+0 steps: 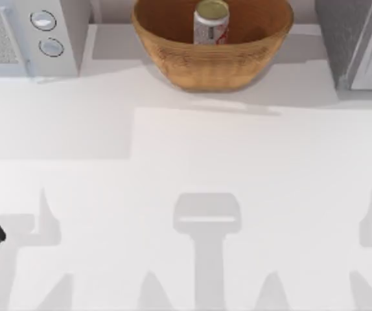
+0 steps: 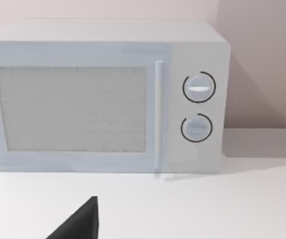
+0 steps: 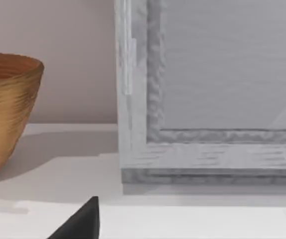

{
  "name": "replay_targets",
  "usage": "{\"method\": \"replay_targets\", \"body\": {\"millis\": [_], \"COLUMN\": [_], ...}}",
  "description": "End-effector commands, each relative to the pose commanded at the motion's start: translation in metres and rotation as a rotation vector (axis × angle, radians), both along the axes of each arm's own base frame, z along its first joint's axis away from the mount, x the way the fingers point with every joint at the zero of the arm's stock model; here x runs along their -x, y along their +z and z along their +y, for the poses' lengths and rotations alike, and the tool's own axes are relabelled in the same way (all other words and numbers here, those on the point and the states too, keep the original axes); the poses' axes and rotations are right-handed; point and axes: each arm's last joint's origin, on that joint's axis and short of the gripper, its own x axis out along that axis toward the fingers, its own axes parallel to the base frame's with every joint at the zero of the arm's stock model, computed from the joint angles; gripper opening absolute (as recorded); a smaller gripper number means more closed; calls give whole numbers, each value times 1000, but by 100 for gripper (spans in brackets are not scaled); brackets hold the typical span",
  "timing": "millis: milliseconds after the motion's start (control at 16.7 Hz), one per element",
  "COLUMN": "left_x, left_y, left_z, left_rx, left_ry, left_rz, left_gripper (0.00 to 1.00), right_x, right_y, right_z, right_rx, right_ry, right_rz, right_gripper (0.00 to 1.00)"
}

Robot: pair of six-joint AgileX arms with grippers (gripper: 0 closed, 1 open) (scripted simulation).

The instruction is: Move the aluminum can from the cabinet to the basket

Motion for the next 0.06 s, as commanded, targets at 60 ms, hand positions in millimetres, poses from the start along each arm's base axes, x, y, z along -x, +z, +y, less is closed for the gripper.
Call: {"method": "replay_targets", "body": {"millis": [60], "left_x": [0], "left_y": [0], "left_z": [0], "left_rx": [0], "left_ry": [0], "left_rz": [0], "left_gripper": [100], "right_x": [0], "right_y": [0], "right_z": [0], "right_rx": [0], "right_ry": [0], "right_rz": [0], "right_gripper": [100]}}
